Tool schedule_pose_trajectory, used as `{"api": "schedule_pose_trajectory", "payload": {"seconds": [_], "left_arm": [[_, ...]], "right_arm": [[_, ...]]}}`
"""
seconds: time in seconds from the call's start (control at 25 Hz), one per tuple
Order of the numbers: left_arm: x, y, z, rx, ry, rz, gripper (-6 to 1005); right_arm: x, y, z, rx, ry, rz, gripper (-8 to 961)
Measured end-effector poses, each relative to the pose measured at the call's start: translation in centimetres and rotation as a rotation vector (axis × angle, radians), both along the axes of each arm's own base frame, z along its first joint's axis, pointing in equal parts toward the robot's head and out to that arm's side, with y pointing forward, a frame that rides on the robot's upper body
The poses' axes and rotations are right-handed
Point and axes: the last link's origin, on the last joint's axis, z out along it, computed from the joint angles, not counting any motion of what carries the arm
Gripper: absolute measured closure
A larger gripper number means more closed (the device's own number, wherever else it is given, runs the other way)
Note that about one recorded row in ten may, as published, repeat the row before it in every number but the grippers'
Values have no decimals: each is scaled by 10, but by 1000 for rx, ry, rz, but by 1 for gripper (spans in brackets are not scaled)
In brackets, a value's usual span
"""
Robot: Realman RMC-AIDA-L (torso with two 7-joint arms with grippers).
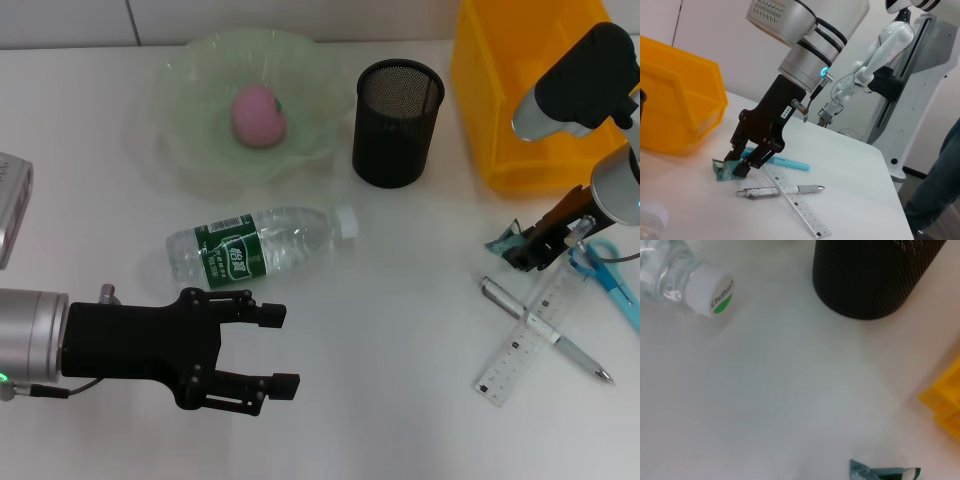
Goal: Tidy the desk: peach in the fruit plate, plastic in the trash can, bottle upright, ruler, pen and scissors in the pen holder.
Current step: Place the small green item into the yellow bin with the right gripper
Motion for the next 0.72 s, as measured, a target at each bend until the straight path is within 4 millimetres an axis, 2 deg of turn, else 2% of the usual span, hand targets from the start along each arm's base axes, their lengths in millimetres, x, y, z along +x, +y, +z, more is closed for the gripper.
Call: {"api": "schedule_pose_trajectory", "payload": {"seconds": [0.28,0.44,0.48,0.52,0.56,0.72], "left_arm": [[0,0,0,1,0,0,183],[0,0,0,2,-2,1,184],[0,0,0,3,-2,1,185],[0,0,0,3,-2,2,185],[0,0,0,3,-2,2,186],[0,0,0,3,-2,2,187]], "right_arm": [[-3,-1,4,17,15,13,670],[-11,-6,14,42,64,41,671],[-14,-7,21,54,81,56,671],[-23,-10,36,79,132,85,676],[-23,-10,36,79,132,85,681],[-36,-14,80,184,298,145,712]]}}
